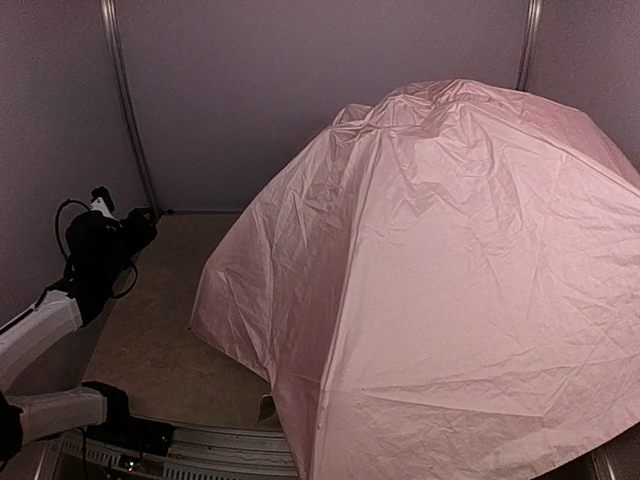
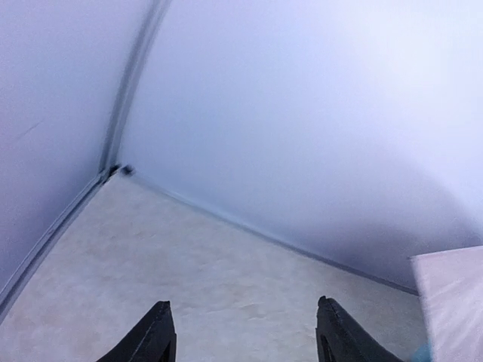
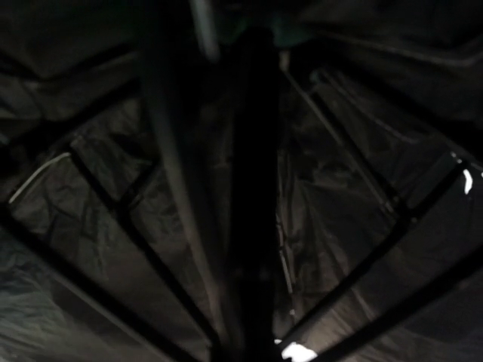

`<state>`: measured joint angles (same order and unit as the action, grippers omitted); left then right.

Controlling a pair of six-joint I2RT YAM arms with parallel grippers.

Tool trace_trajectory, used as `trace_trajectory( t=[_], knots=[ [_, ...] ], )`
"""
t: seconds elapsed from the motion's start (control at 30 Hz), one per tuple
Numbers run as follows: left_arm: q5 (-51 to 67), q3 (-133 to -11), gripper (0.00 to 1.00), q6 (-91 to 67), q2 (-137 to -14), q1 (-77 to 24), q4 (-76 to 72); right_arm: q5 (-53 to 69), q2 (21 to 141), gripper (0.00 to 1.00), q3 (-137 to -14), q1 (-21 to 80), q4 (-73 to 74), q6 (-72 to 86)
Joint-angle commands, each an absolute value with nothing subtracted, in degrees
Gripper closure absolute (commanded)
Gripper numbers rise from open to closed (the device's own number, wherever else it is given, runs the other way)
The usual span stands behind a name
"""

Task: Put away the umbrella

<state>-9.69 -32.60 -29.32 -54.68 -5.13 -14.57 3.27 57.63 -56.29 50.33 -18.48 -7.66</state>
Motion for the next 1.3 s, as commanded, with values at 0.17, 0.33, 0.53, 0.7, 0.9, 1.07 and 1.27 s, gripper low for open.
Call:
trace_trajectory(
  t=[0.17,0.33,0.53,0.7,0.9,1.07,1.27],
  knots=[
    [2.6,-42.9,0.31,-12.9,-47.0,-36.4,-20.8,19.7,64.2,1.00,-57.3,50.6,-20.3,-5.3],
    [11.0,-49.1,0.13,-10.7,-54.7,-48.7,-22.9,23.0,73.9,1.00,-63.7,54.6,-25.5,-5.2],
    [8.3,-55.1,0.05,-8.1,-61.4,-54.6,-20.5,27.1,86.3,1.00,-71.6,58.3,-32.7,-4.1],
    [-3.6,-60.7,0.19,-6.0,-61.7,-56.2,-17.1,30.7,94.1,1.00,-77.3,60.1,-37.8,-1.8],
    [-12.1,-67.1,0.37,-5.1,-63.4,-58.7,-5.5,31.9,98.3,1.00,-82.0,61.8,-44.6,0.2],
    [-12.8,-71.4,0.56,-7.9,-65.5,-60.7,1.7,29.6,100.5,1.00,-82.9,62.2,-54.1,4.4],
    [-22.5,-85.7,0.56,-2.8,-71.8,-68.6,13.9,26.9,103.8,1.00,-86.0,63.8,-63.8,9.7]
  ],
)
